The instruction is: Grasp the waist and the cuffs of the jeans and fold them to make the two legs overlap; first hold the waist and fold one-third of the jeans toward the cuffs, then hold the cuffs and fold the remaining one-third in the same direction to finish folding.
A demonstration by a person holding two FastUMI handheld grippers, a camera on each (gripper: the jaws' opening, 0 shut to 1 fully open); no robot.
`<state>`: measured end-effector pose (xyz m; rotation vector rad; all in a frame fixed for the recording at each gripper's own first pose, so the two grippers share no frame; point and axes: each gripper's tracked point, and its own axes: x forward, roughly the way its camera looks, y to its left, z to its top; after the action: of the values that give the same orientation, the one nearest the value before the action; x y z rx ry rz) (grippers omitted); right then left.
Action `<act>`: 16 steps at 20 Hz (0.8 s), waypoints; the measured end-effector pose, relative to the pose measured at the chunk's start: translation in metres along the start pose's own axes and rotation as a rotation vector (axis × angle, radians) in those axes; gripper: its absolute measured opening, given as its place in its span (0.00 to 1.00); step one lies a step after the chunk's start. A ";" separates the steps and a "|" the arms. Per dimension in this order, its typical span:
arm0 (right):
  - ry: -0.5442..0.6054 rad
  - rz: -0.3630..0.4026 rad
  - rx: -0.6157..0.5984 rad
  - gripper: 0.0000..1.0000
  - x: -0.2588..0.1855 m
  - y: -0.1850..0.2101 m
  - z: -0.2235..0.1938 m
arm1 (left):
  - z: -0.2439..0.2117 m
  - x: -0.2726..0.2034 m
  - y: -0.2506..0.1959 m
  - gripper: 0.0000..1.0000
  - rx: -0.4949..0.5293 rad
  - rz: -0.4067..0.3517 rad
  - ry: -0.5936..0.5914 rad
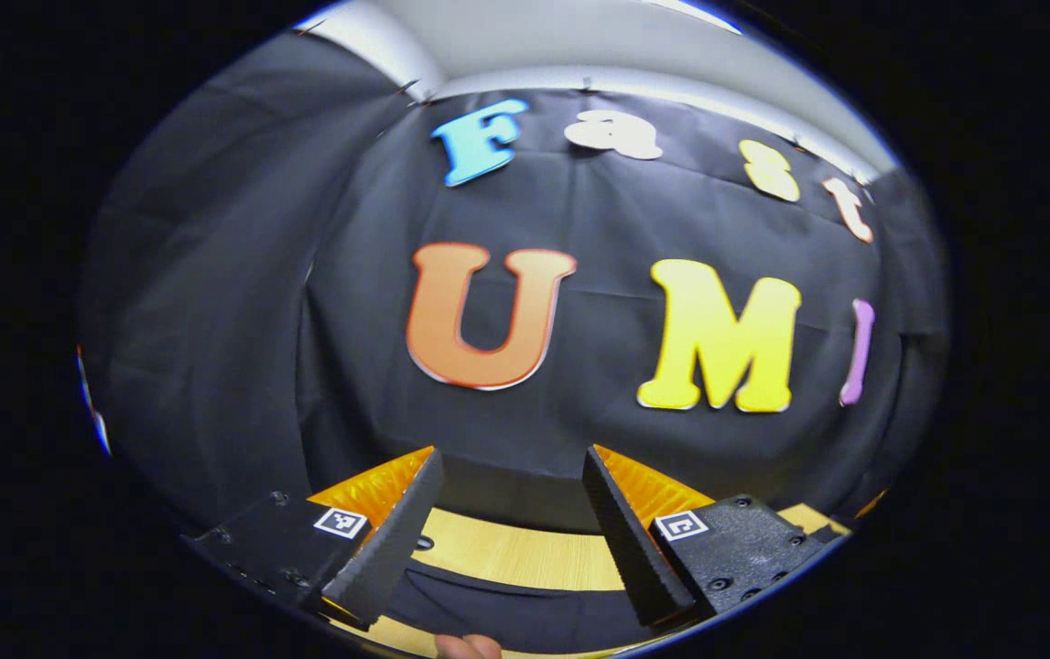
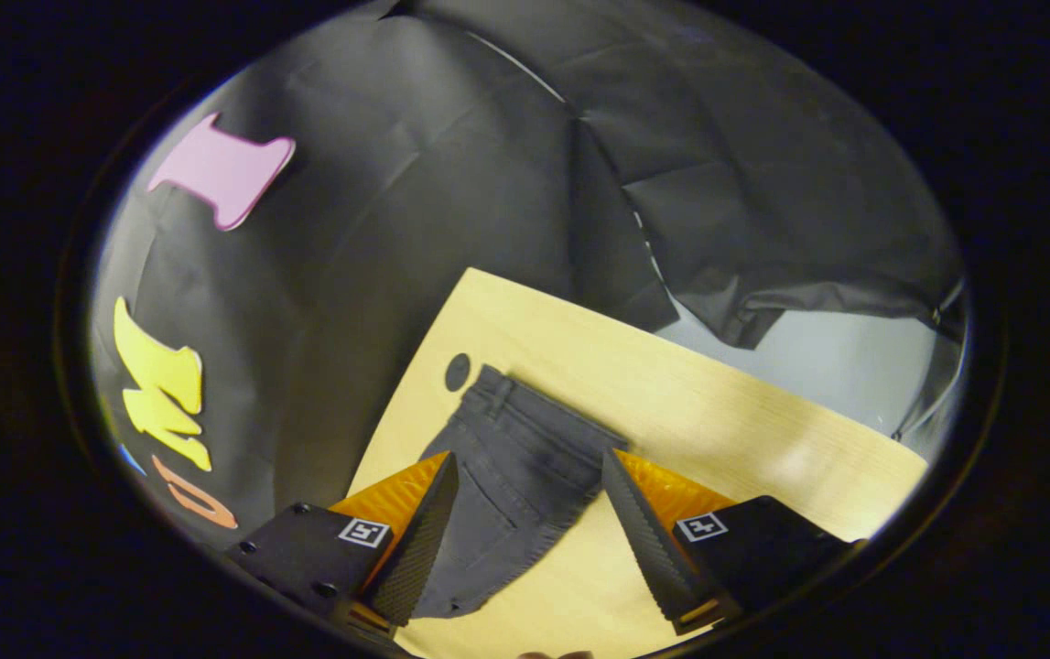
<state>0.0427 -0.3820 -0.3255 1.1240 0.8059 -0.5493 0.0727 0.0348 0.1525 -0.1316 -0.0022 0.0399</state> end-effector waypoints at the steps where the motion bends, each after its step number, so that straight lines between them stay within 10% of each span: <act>1: 0.005 0.001 0.020 0.97 -0.002 -0.007 -0.003 | 0.004 -0.009 -0.012 0.98 0.013 -0.015 -0.012; 10: 0.054 0.021 0.084 0.91 0.010 -0.016 -0.031 | 0.017 -0.071 -0.095 1.00 0.099 -0.196 -0.037; 16: 0.055 0.051 0.112 0.93 0.046 0.000 -0.036 | 0.023 -0.081 -0.089 1.00 0.121 -0.182 0.008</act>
<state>0.0609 -0.3480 -0.3694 1.2638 0.7996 -0.5284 -0.0044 -0.0535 0.1872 -0.0099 -0.0033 -0.1423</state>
